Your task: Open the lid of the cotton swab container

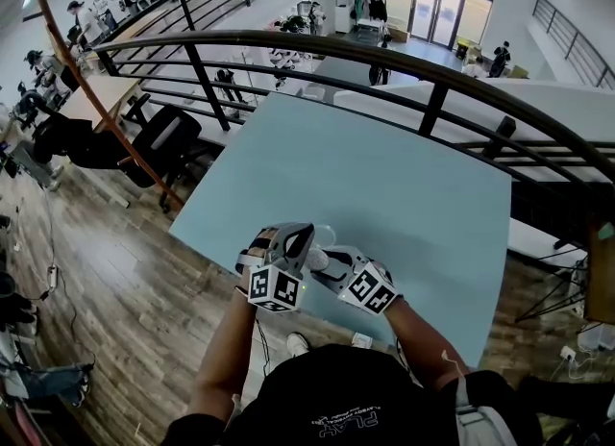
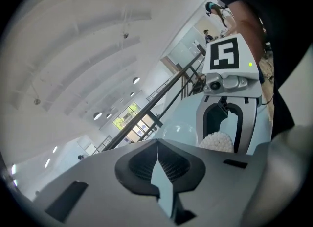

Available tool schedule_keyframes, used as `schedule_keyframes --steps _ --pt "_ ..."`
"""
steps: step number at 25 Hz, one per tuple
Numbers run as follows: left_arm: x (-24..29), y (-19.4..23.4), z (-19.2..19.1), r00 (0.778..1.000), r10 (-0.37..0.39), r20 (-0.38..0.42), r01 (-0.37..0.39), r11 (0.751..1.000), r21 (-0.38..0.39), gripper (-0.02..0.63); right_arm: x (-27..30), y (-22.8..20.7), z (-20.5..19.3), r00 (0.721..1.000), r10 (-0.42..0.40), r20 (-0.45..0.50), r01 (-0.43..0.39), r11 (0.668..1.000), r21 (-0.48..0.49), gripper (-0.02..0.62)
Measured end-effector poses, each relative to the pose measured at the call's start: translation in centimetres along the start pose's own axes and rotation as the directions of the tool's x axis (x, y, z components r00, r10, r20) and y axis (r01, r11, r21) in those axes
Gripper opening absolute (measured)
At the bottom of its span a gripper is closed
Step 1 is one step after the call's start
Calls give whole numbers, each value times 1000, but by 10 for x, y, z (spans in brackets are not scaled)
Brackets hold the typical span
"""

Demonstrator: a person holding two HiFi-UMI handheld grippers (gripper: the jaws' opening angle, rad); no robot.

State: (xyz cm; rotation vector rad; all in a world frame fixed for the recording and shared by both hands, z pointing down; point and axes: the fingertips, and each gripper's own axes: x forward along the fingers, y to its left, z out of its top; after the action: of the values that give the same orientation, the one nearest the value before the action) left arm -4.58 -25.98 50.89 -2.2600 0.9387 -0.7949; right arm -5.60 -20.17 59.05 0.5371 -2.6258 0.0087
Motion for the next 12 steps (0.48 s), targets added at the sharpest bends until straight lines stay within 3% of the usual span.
schedule_keyframes --steps 4,7,9,12 --pt "-10 9 -5 999 13 35 -7 987 -159 14 -2 -10 -5 999 -38 1 38 999 37 218" --pt "-22 16 -16 997 55 51 -38 957 -288 14 -4 -19 -5 996 -92 7 91 994 68 218" --pt "-29 20 -23 994 93 63 -62 921 -384 14 -6 -27 -4 991 -136 18 134 988 82 218" --pt "-37 23 -35 985 157 64 -101 847 -522 15 -12 -37 -1 978 -207 37 203 975 87 218"
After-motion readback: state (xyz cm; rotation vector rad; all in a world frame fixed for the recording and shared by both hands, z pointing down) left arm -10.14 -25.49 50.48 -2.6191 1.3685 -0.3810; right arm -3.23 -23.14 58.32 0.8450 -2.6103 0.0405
